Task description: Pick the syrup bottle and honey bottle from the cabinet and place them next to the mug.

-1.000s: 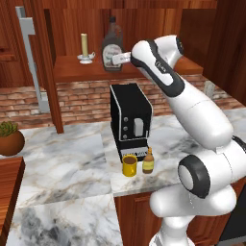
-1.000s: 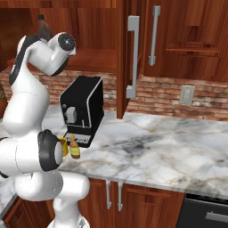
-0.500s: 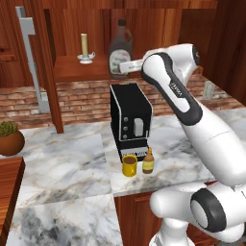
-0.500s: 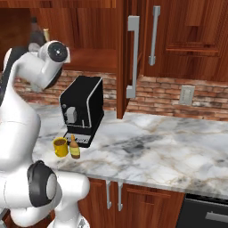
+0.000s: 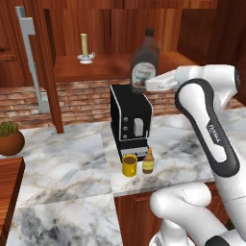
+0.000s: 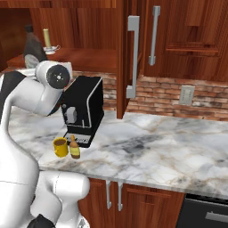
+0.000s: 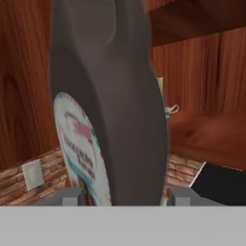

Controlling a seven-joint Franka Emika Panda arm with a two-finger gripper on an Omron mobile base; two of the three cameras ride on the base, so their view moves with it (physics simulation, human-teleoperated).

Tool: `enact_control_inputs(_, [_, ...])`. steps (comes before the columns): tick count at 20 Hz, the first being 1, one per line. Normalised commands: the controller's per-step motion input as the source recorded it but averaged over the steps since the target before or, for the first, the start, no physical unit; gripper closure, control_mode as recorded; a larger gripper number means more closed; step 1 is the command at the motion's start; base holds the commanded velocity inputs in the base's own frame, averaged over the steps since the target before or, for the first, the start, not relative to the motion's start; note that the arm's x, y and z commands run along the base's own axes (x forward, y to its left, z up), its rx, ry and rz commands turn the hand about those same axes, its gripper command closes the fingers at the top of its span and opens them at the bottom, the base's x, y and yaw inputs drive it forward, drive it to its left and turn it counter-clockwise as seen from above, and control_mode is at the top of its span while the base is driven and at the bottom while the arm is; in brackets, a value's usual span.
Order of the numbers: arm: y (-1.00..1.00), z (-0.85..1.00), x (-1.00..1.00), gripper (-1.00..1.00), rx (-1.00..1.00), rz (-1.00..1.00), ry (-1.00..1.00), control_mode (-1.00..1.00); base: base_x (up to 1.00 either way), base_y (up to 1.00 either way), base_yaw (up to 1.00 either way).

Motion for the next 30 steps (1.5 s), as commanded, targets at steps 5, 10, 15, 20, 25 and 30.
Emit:
enact_control_inputs(5, [-0.42, -0.23, -0.68, 1.00, 0.00, -0.04, 0.00, -1.00, 0.00, 0.00, 0.00])
enact_control_inputs(10, [-0.51, -0.30, -0.44, 1.00, 0.00, -0.11, 0.00, -1.00, 0.00, 0.00, 0.00])
enact_control_inputs(15, [-0.54, -0.40, -0.43, 1.00, 0.00, -0.13, 0.01, -1.00, 0.00, 0.00, 0.00])
enact_control_inputs(20, [-0.37, -0.57, -0.22, 1.00, 0.00, -0.10, 0.03, -1.00, 0.00, 0.00, 0.00])
enact_control_inputs(25, [-0.39, -0.49, 0.00, 1.00, 0.00, -0.04, 0.05, -1.00, 0.00, 0.00, 0.00])
enact_control_inputs(30, [-0.31, -0.49, 0.00, 1.00, 0.00, -0.01, 0.00, -1.00, 0.00, 0.00, 0.00])
